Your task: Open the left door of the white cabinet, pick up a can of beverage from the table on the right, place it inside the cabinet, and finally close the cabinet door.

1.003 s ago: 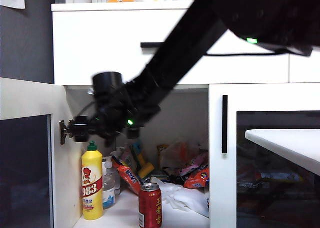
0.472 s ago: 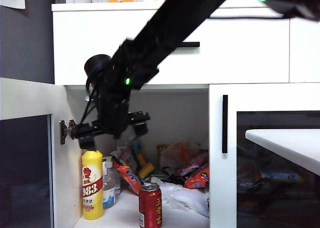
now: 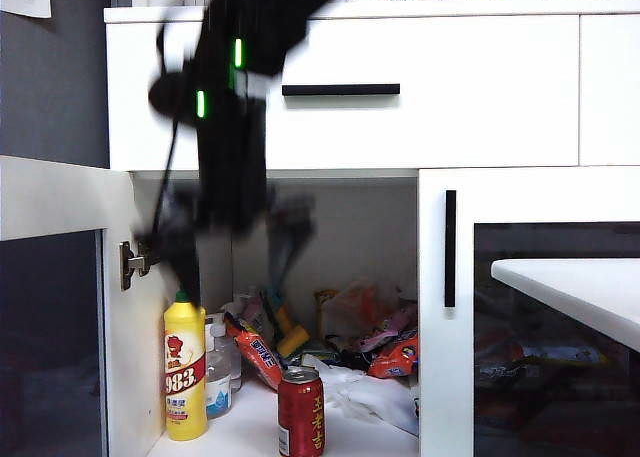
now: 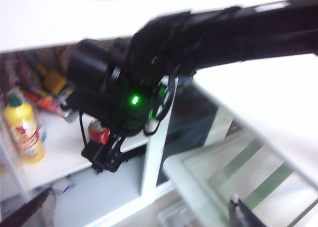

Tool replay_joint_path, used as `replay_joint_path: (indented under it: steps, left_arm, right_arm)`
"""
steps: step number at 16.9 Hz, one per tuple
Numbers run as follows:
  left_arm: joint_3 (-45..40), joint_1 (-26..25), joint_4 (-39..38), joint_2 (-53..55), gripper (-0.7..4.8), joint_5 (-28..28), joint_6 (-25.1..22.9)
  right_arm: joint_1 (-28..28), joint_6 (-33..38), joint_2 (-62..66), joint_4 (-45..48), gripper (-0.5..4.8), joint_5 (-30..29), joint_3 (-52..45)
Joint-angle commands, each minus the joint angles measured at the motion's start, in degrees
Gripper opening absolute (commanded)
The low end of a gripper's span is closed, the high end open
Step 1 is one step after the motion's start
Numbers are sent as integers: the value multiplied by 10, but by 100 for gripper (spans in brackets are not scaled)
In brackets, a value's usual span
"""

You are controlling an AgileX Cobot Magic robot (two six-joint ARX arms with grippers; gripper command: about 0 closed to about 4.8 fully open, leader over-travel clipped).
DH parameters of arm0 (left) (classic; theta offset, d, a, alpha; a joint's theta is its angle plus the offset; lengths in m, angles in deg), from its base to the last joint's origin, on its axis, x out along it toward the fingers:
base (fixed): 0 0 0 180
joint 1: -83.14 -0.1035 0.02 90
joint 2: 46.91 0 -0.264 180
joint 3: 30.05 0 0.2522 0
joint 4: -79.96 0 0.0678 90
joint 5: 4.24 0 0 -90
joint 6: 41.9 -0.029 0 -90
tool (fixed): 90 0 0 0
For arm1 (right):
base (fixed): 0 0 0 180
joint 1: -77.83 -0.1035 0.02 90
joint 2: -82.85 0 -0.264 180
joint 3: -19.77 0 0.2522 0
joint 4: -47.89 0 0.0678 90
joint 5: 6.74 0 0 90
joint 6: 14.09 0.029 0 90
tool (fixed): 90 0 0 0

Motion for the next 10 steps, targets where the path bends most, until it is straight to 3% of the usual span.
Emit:
replay_joint_path:
  steps: [1, 4, 6, 10]
  left_arm:
    - [15, 0, 15, 1, 479, 9, 2]
    - [17, 0, 61, 1, 479, 9, 2]
    - [18, 0, 95, 2, 479, 60, -18]
    - [18, 0, 123, 8, 479, 60, -18]
  right_arm:
    - [-21, -31, -75, -96, 471, 90, 6]
    - [-52, -32, -190, -155, 471, 145, 6]
    - [-78, -33, -277, -231, 471, 191, 6]
    - [-146, -14, -455, -245, 470, 243, 1]
